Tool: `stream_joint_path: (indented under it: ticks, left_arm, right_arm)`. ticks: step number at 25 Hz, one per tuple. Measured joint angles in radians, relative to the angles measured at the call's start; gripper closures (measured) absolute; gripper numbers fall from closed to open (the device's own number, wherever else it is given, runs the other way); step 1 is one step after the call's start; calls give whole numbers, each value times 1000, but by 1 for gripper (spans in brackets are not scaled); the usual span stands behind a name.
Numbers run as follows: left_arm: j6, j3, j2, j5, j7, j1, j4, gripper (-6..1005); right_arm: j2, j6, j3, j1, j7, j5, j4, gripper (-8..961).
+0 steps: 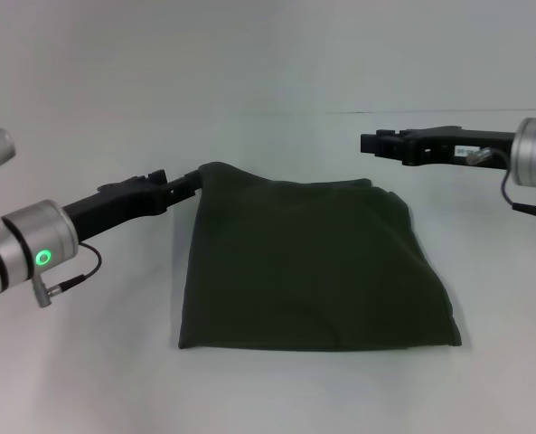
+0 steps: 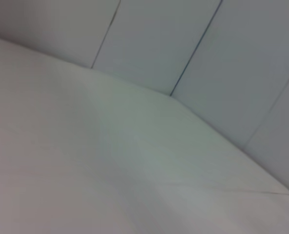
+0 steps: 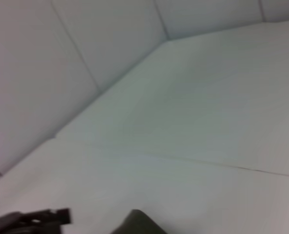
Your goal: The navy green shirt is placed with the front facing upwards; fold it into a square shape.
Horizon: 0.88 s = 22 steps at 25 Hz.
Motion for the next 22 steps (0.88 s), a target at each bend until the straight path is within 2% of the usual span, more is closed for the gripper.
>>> stream_joint_path:
  ticks: [7,14,17,22]
  left_arm:
    - [-112,84,-2,25,-88,-33,-14,249]
    - [-152,115,-6,26,-86,-58,-25,117]
    - [-173,130,-7,26,-86,-74,-37,121]
    - [-212,141,-8,22,-85,-107,-67,125]
  right_arm:
    - [-13,-91,74,-10,1,0,-11,608]
    - [-13,-94,85,-22,0,-1,-6,275]
    - [-9,-95,85,-24,0,-3,-4,158]
    - [-2,-88,86,-28,-9,-5,-2,162]
